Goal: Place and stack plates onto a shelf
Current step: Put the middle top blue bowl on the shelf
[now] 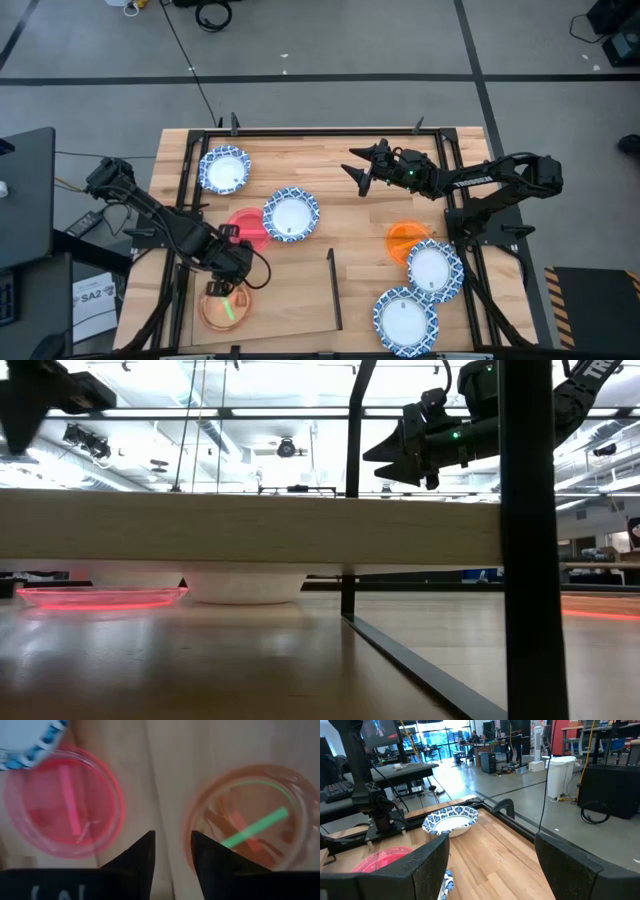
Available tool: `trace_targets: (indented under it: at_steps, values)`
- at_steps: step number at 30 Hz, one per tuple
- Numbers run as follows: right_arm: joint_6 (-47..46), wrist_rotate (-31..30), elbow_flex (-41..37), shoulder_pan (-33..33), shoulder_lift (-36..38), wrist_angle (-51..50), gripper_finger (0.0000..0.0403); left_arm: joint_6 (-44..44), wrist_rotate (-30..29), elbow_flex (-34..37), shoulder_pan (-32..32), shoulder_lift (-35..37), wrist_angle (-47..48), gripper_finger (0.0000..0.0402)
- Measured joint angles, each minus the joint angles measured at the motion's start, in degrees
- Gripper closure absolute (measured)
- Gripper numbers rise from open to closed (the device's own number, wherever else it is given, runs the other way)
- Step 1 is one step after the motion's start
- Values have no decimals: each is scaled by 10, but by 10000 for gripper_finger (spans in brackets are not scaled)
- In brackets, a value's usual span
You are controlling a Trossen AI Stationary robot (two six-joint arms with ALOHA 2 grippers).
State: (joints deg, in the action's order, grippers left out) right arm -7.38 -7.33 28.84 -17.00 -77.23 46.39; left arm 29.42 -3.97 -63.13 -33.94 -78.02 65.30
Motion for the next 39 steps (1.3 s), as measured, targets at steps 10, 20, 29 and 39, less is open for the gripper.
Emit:
trace_targets:
  at_steps: [10, 20, 29, 39]
  values:
    - [0, 0, 0, 0, 0, 0, 103, -2, -82, 0, 53, 0, 0, 230]
    - [0, 0, 0, 0, 0, 0, 103, -144, -137, 0, 183, 0, -46, 228]
    - [0, 0, 0, 0, 0, 0, 103, -282, -128, 0, 346, 0, -143, 228]
    - [0, 0, 0, 0, 0, 0, 103, -291, -16, 0, 510, 0, -242, 228]
